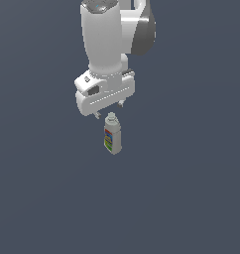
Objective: Pick up the object and move it to a goal position.
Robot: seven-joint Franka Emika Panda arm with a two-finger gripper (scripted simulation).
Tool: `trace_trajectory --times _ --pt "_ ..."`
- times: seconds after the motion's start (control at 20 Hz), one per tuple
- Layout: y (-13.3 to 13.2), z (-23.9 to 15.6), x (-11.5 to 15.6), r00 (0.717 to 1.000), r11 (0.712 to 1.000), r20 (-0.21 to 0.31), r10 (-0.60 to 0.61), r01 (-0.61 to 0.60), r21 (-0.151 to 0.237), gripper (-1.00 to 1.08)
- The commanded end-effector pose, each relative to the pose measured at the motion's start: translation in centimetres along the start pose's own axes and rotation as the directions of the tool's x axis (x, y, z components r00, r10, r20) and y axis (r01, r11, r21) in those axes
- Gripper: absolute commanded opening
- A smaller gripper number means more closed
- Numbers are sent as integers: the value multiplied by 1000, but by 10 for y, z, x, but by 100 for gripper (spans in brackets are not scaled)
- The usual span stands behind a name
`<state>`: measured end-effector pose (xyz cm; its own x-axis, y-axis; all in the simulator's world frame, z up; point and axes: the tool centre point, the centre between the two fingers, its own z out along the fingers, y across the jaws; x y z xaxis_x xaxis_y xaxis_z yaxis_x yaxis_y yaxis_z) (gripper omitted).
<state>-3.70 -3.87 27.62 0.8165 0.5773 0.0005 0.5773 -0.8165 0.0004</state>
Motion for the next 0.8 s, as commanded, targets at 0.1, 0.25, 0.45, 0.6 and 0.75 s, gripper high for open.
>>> trace_trajectory --times 0.1,0.25,0.45,0.6,0.75 --pt "0 16 -1 1000 1000 1 -1 1 0 100" --pt "-1 31 -1 1000 1000 1 -3 3 0 100" --pt "-1 43 -1 1000 1000 0 -4 4 0 100" --pt "0 46 0 1000 1000 0 -4 4 0 100" --pt "0 46 0 1000 1000 0 -4 4 0 -100"
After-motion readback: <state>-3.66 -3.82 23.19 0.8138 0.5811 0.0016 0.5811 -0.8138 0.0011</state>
